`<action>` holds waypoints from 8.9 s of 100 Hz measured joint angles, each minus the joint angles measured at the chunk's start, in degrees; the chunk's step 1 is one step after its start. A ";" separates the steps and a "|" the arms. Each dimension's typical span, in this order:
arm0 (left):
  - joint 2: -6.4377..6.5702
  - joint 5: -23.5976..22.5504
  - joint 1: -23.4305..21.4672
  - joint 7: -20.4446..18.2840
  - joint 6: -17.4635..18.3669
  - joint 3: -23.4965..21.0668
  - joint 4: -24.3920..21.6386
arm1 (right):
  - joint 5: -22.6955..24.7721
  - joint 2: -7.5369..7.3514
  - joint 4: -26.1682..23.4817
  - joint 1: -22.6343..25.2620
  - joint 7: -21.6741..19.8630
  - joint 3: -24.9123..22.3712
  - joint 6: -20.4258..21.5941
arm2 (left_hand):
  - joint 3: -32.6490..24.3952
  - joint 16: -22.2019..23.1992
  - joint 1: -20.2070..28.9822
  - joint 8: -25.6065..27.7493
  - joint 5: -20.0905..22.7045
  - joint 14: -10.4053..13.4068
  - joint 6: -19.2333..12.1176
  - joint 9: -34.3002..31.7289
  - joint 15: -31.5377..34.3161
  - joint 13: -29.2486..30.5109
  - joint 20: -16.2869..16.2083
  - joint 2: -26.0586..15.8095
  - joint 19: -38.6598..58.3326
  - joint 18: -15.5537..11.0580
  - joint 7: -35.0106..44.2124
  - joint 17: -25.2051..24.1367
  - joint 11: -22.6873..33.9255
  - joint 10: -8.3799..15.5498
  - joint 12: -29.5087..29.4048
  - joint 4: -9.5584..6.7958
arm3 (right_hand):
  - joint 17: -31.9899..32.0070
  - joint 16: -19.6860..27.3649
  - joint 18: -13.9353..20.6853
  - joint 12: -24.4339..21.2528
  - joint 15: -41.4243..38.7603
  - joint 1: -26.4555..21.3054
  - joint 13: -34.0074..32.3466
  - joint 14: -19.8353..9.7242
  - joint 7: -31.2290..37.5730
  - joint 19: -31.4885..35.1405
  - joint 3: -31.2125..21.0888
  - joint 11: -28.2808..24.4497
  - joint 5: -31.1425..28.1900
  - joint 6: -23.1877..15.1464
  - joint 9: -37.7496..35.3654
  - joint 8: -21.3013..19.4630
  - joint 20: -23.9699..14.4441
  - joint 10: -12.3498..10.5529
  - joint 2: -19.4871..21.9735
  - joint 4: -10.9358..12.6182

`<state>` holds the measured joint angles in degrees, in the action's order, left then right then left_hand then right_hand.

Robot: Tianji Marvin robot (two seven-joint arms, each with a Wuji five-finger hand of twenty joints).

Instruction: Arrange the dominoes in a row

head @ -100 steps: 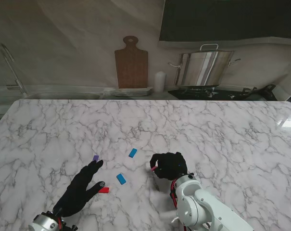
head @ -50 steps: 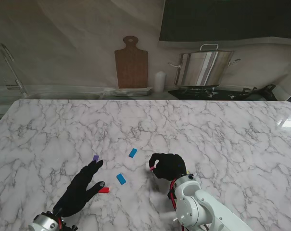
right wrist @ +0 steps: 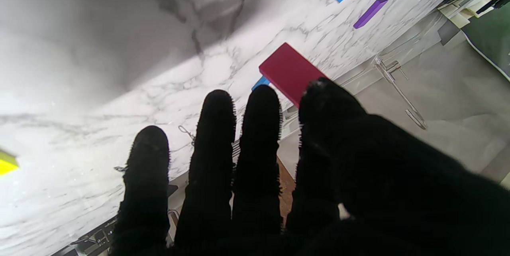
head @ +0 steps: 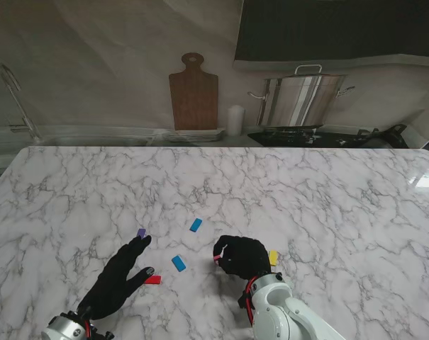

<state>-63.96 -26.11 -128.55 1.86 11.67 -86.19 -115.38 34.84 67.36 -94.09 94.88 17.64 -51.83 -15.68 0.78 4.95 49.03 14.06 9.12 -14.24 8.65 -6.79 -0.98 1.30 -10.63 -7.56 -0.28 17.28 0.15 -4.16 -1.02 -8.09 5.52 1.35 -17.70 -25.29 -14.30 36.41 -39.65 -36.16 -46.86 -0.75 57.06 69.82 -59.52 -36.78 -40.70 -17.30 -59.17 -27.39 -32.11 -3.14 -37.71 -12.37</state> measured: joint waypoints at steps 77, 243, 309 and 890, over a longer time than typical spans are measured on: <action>0.00 -0.35 -0.26 0.26 0.17 -0.03 0.00 | -0.94 0.66 0.04 3.31 1.56 1.89 0.71 | 0.00 0.00 0.00 -0.01 0.00 0.00 0.20 0.00 0.00 0.00 0.00 0.00 0.00 0.00 0.00 0.00 0.00 0.00 0.00 0.00 | -25.11 -14.83 7.09 15.48 -37.91 -0.05 -4.74 2.35 -2.29 30.54 2.04 -25.78 -6.02 -0.08 0.81 6.48 -20.10 -1.19 -4.55 0.00; -0.12 -0.27 -0.47 0.89 0.77 -0.37 0.00 | -5.87 4.30 2.35 5.25 10.38 5.19 -3.86 | 0.00 0.00 0.00 -0.15 0.00 0.01 0.22 0.00 0.00 0.00 0.00 0.00 0.00 -0.01 0.00 0.00 0.00 0.00 0.00 0.00 | -25.52 -14.83 7.12 15.27 -36.51 0.65 -4.38 2.35 -2.56 31.25 2.21 -25.79 -6.08 -0.56 0.30 6.53 -22.18 -1.90 -4.55 0.00; -0.11 -0.33 -0.61 0.84 0.71 -0.37 -0.21 | -4.57 4.43 3.36 5.25 11.15 5.37 -4.24 | 0.00 0.00 0.00 -0.63 0.00 0.01 0.22 0.00 0.00 0.00 0.00 0.00 0.00 -0.01 0.00 0.00 0.00 0.00 0.00 0.00 | -25.13 -14.83 7.12 15.27 -36.46 3.36 -4.06 2.35 -1.88 31.25 2.39 -25.79 -5.21 -0.56 1.78 6.50 -22.75 -2.00 -4.06 0.00; -0.16 -0.27 -0.57 0.76 0.03 -0.80 -0.42 | 23.24 -4.91 6.76 -0.95 -4.87 -5.57 -6.06 | 0.00 -0.01 0.58 -0.82 0.00 0.02 1.69 0.00 0.00 0.00 -0.01 0.03 0.00 -0.01 0.00 0.00 0.00 0.00 0.00 0.00 | -1.12 -0.26 1.33 -7.94 4.05 2.54 3.66 0.74 1.31 2.91 0.10 1.65 1.74 2.17 7.22 -10.43 -9.86 -0.43 -7.96 -0.15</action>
<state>-64.12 -26.38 -129.13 2.62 11.70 -86.99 -115.79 58.08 62.45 -87.33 93.93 12.77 -57.40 -21.74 0.78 4.94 49.61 13.24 9.12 -14.23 10.34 -6.79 -0.98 1.30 -10.63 -7.53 -0.28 17.27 0.15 -4.16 -1.02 -8.09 5.52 1.35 -18.81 -25.55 -12.96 28.47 -35.60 -33.62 -43.21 -0.01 58.37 72.72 -59.43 -35.13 -38.96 -15.13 -51.95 -37.82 -41.97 -3.56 -45.67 -12.51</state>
